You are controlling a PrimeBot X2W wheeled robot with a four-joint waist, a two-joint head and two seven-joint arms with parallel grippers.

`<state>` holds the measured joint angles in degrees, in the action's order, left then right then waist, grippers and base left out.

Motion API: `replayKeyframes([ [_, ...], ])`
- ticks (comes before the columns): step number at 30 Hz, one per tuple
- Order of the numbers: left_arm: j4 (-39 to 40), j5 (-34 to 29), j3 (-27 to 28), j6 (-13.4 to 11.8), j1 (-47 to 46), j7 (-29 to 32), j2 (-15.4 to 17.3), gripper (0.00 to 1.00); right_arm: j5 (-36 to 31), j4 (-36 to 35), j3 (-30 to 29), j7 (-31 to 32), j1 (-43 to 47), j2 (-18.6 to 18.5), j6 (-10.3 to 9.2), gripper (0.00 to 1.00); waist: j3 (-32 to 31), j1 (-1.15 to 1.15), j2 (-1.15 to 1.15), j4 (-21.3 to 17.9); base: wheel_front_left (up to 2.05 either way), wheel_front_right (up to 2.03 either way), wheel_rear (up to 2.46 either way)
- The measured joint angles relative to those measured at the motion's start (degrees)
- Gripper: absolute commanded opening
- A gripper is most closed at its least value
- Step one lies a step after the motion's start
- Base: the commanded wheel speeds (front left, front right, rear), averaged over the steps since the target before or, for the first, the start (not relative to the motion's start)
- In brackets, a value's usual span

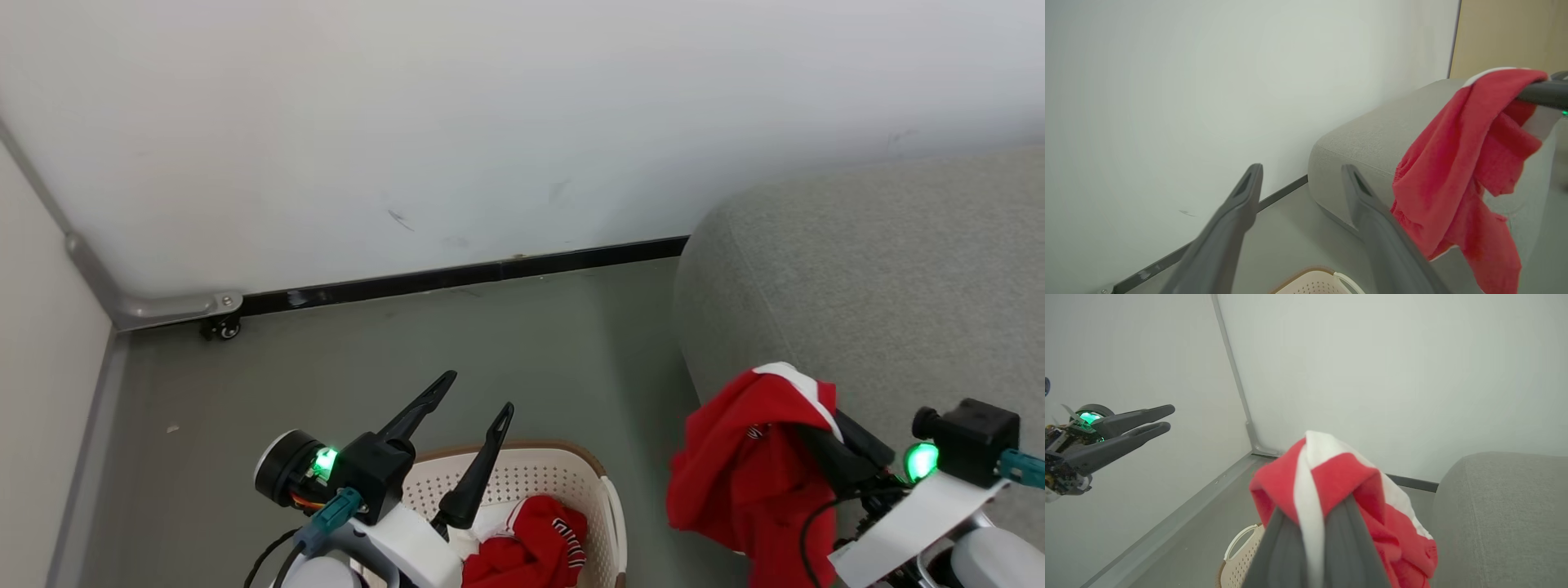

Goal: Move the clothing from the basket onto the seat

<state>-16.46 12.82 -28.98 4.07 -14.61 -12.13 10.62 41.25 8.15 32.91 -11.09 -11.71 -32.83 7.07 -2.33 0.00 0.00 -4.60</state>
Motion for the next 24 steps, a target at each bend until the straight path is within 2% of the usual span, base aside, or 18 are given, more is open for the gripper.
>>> replayKeyframes([
  [9,-0.76,0.97,0.66,-0.05,-0.02,-0.29,-1.42,1.00,-2.45,0.31,-8.69,-1.09,7.07,1.74,0.00,0.00,0.31,0.00,0.00,-4.16,0.00,0.00,0.00],
  [24,-2.37,2.68,2.61,-1.91,-0.08,-1.10,-3.15,1.00,-7.95,-4.89,-16.39,-1.69,14.35,5.93,0.00,0.00,0.76,0.00,0.00,-11.96,0.00,0.00,0.00],
])
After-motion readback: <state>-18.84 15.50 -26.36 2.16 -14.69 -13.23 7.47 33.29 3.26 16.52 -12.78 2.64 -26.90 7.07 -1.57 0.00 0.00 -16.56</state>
